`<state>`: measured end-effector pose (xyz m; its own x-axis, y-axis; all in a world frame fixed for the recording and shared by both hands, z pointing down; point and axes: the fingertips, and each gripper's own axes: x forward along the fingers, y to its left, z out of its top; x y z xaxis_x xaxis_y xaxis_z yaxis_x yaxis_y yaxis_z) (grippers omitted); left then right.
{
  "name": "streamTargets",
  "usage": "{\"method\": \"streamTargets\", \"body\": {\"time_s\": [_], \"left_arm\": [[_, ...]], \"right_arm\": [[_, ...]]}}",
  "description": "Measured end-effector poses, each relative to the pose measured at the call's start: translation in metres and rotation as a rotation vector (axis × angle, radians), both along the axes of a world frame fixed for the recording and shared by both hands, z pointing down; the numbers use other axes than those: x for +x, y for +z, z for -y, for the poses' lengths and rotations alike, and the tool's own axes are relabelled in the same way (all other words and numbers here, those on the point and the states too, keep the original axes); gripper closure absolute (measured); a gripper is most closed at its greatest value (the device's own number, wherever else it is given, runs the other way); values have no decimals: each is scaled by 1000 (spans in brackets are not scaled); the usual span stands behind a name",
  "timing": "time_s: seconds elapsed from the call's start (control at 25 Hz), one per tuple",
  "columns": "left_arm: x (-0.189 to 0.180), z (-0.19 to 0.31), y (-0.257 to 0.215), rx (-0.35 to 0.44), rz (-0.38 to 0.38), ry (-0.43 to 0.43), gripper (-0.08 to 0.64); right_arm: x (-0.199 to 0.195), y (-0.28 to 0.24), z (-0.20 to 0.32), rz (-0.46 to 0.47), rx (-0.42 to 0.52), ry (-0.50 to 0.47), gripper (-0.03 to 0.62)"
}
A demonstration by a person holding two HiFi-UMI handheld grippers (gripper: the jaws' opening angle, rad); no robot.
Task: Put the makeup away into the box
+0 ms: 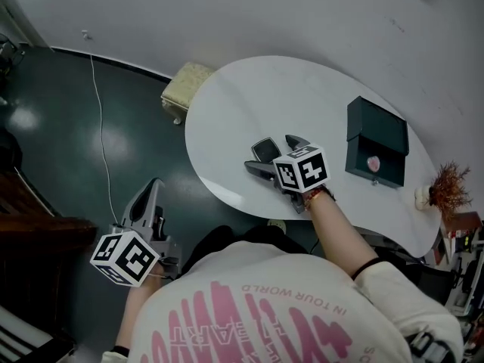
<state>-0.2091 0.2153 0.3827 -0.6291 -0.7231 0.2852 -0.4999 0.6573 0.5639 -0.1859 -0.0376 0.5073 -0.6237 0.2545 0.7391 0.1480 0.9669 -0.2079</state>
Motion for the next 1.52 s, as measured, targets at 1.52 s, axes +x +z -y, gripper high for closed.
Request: {"method": "streamTargets", "body": {"time_s": [1.52], "left_arm": [[-10, -21, -4, 61, 20, -23, 558]], "right_arm": [[2, 34, 11, -96, 156, 104, 210]]}}
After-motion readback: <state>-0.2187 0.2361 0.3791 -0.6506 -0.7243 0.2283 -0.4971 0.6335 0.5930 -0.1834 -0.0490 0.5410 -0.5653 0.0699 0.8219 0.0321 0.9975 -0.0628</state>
